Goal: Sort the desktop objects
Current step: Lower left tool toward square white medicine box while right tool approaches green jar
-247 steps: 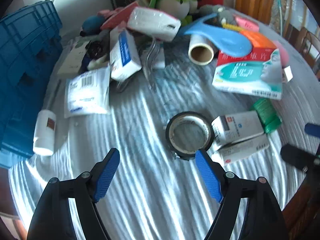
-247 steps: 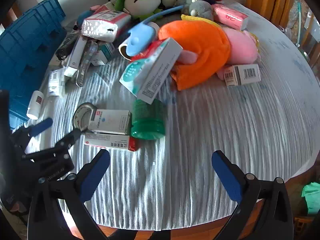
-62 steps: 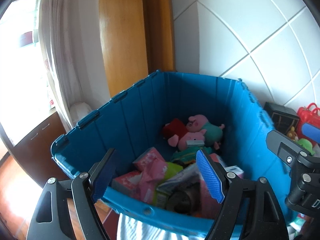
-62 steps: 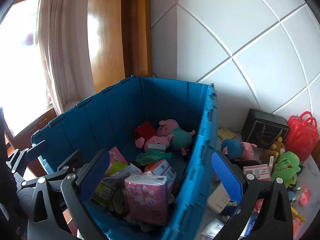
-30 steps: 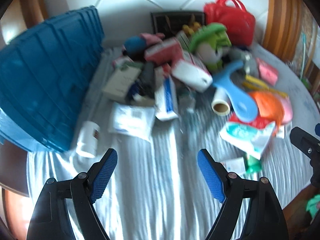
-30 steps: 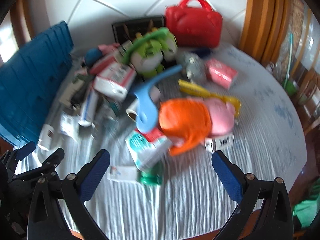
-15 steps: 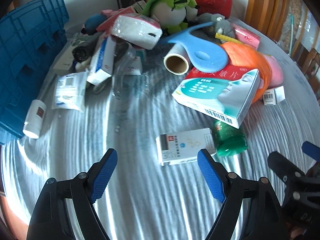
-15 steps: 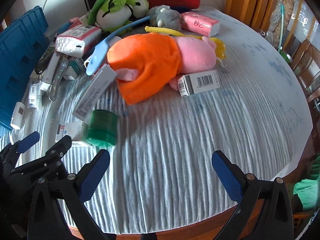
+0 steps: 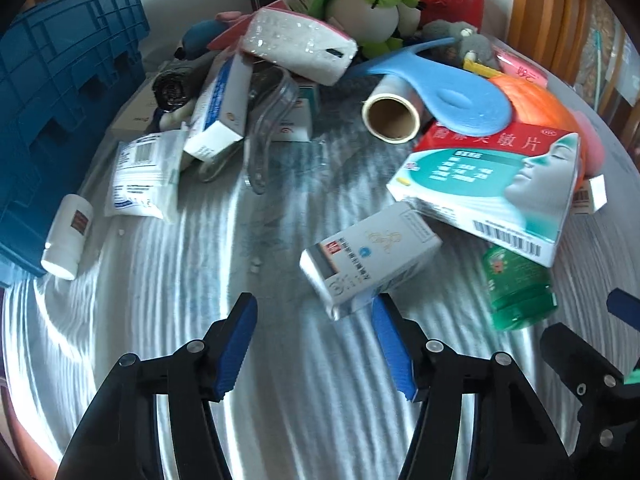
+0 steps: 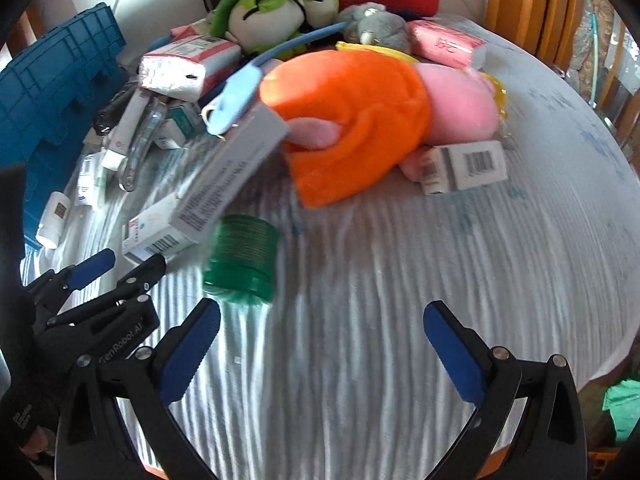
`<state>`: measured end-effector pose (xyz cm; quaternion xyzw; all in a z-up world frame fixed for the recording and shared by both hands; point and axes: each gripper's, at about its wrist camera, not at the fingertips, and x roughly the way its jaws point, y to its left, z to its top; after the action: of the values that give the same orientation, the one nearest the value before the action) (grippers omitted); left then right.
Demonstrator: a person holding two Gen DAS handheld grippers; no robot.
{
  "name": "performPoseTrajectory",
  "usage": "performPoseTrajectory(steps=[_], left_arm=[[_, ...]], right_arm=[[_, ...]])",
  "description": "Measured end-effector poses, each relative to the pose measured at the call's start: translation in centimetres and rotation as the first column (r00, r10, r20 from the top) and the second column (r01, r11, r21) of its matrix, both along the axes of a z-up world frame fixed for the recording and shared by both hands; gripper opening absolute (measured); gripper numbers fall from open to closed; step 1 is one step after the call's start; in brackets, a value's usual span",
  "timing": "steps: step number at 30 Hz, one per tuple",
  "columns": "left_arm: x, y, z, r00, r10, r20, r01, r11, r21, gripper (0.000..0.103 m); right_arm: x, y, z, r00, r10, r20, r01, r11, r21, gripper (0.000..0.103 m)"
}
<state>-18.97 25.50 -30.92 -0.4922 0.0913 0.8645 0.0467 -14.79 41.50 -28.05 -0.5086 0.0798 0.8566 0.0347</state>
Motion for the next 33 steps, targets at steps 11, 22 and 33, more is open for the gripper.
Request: performPoseTrajectory(steps=[11,22,33], left_arm=[[-0.9,0.0,-0.2,0.994,-0.105,-0.039,0.105,0.994,-0.001,0.06],[-2.1,0.4,1.0,0.993,-0.122,0.009,0.121,0.991,0.056,0.037],[-4.4,1.5,4.1,0.998,-0.024,-0.055,0.03,0.994,0.106,0.082]], right_arm=[[-2.1,-2.6,-0.5,0.998,0.051,-0.023,-0.052,0.998,-0.025,0.059],[-2.7,-0.1,-1.1,1.0,-0.012,-0.002,0.011,0.999,-0.03,0.041],[-2.9,1.3,-1.2,1.0,0.018,0.002,-0.018,0.998,-0.063,0.041]])
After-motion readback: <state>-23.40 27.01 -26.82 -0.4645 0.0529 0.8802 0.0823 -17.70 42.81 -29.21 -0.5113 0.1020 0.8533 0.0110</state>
